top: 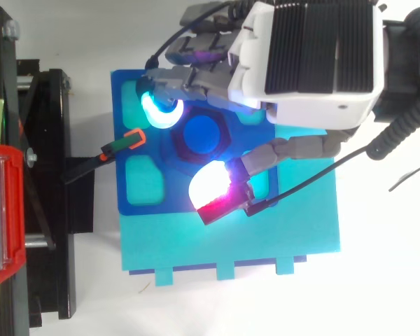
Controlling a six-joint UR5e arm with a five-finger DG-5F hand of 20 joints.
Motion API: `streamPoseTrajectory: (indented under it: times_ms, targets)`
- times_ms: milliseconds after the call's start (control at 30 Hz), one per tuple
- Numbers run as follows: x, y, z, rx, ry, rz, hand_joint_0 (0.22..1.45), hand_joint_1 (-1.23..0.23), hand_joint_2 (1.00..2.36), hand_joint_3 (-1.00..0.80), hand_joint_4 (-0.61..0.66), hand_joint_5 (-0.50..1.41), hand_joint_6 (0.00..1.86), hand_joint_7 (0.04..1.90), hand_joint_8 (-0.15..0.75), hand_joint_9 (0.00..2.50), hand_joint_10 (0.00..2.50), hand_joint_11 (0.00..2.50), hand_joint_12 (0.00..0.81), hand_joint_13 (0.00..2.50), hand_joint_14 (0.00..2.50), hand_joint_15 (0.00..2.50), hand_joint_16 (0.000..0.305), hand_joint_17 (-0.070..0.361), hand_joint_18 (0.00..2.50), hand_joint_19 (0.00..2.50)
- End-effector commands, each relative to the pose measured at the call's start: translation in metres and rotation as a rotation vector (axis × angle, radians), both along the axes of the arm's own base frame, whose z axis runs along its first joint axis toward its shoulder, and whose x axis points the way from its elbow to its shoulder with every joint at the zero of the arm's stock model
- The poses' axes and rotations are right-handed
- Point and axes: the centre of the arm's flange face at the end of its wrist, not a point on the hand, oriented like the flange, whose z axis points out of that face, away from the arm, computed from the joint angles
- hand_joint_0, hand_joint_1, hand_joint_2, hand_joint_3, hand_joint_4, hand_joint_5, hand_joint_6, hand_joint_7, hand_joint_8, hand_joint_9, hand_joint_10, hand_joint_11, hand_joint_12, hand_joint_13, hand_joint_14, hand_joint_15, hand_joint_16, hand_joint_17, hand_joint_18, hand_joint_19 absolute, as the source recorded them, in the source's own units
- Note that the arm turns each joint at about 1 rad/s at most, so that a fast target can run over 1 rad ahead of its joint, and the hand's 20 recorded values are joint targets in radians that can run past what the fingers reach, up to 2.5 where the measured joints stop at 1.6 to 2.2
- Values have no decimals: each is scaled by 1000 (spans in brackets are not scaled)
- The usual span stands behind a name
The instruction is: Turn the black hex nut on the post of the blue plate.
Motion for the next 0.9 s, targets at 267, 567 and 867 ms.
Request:
streamPoseTrajectory:
  times_ms: [267, 567, 867]
  targets:
    - [-1, -23, 1, 10, -23, 34, 513, -446, 1000, -500, 327, -144, 503, 887, 341, 765, 3, 76, 403, 551, 2, 56, 60, 136, 362, 163]
    - [4, -18, 6, 13, -69, 42, 514, -445, 1000, -500, 332, -144, 503, 888, 341, 770, 2, 72, 403, 556, 1, 55, 60, 136, 363, 164]
    - [13, 7, 14, 21, -102, 31, 509, -446, 1000, -500, 316, -148, 503, 883, 340, 760, 2, 69, 403, 543, 3, 56, 61, 136, 360, 158]
